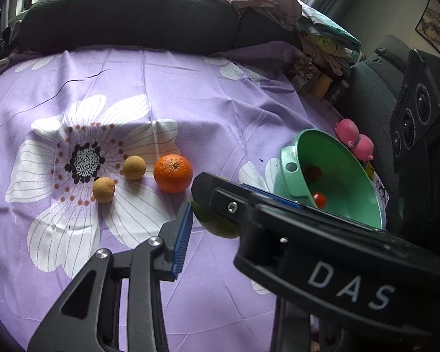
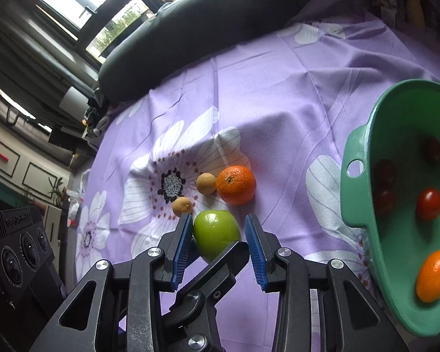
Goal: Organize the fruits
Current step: 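Carry the green fruit into the bowl and open the right gripper, then grasp a small tan fruit with each gripper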
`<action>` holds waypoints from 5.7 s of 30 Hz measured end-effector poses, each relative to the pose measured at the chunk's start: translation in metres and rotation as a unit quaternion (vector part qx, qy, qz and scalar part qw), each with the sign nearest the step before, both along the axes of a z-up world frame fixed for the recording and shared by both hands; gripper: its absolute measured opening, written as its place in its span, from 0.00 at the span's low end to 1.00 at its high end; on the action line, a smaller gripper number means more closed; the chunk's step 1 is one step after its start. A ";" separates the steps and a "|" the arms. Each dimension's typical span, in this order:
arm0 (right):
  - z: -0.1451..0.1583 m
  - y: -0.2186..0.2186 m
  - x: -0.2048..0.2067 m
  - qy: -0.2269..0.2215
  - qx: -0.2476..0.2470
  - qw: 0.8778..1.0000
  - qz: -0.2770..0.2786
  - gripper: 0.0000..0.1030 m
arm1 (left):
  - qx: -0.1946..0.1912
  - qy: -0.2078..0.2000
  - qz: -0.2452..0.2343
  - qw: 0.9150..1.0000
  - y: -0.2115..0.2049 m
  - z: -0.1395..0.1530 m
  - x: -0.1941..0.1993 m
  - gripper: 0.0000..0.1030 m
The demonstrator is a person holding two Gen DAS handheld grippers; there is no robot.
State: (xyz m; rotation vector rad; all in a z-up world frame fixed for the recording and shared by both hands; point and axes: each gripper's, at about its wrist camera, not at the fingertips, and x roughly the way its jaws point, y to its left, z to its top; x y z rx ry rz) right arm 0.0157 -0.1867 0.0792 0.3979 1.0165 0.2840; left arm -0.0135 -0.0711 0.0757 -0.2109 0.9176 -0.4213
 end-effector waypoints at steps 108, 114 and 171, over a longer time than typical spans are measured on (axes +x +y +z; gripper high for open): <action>0.022 0.012 0.028 -0.075 -0.048 0.996 -0.020 0.40 | 0.011 0.086 0.212 0.973 0.111 -0.032 0.043 0.51; -0.005 0.048 0.053 -0.045 -0.048 0.997 0.027 0.40 | -0.032 0.093 0.185 0.978 0.100 -0.042 0.052 0.45; -0.051 0.029 0.016 0.060 -0.158 0.986 -0.009 0.23 | 0.028 0.077 0.182 0.980 0.095 -0.034 0.042 0.24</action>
